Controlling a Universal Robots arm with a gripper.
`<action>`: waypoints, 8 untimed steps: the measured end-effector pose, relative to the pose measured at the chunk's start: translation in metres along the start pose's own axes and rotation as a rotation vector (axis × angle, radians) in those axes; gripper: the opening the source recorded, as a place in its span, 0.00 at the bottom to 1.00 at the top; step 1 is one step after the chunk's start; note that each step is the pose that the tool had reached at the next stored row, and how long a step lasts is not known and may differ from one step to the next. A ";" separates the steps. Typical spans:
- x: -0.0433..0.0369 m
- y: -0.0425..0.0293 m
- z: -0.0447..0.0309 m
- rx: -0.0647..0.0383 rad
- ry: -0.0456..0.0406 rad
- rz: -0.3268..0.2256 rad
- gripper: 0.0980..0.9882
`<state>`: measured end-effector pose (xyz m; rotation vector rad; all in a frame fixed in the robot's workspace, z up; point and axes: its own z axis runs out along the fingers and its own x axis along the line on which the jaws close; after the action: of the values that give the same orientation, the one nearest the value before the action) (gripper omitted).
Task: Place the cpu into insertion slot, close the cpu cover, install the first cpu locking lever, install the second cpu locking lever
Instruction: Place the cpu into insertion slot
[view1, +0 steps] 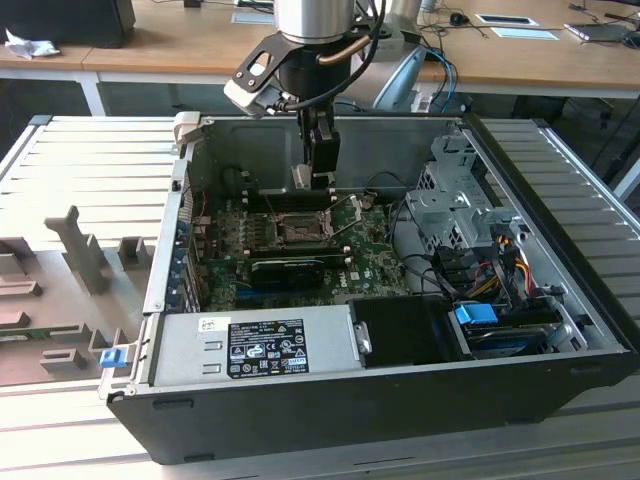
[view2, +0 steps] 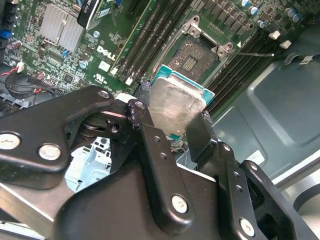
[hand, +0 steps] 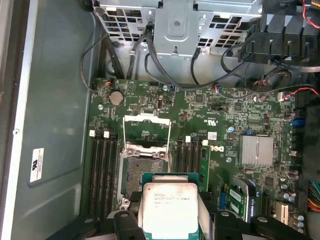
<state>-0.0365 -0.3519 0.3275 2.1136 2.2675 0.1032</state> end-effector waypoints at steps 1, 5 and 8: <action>0.0000 0.0000 0.0005 0.000 0.0000 0.001 0.48; 0.0000 -0.0003 0.0034 0.000 -0.0002 0.004 0.48; 0.0000 -0.0006 0.0072 0.000 -0.0003 0.004 0.48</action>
<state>-0.0366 -0.3518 0.3203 2.1177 2.2634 0.1031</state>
